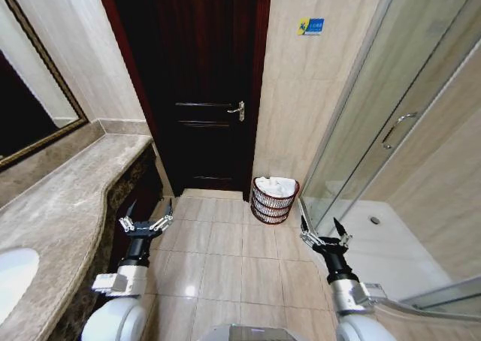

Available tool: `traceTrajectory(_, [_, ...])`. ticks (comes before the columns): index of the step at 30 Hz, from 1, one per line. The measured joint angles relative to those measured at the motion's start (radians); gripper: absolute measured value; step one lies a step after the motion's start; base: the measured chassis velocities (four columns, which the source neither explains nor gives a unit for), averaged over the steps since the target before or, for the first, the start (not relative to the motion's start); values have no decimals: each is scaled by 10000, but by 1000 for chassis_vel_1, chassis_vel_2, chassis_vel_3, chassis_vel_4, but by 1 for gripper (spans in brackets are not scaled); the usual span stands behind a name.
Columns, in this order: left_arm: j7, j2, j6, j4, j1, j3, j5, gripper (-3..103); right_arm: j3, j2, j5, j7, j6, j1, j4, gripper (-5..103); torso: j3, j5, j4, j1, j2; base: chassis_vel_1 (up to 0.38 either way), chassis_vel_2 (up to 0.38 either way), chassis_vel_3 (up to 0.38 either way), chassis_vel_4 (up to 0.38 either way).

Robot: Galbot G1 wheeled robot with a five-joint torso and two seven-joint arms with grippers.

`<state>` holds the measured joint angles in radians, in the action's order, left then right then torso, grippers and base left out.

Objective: Discard the used towel into the hamper.

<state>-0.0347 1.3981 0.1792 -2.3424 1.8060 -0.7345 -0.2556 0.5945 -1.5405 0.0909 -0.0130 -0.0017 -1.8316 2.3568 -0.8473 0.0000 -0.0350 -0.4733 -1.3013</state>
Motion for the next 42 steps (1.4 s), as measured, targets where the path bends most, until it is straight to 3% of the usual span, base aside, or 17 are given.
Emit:
traceTrajectory(26, [62,232,-51,111,-23,338,220,100,-18,216,-428,333,26,-266,-325,100,41,0,1,35,74,14,-14,-14,15])
traceTrajectory(33, [56,238,-155,194,-17,363,196,100,-90,322,-115,502,769,-37,-792,100,47,1,0,40,84,34,-19,-17,30])
traceTrajectory(42, [-180,387,-440,250,-186,188,1,100,71,415,157,397,483,29,-423,100,49,0,1,39,91,0,0,0,0])
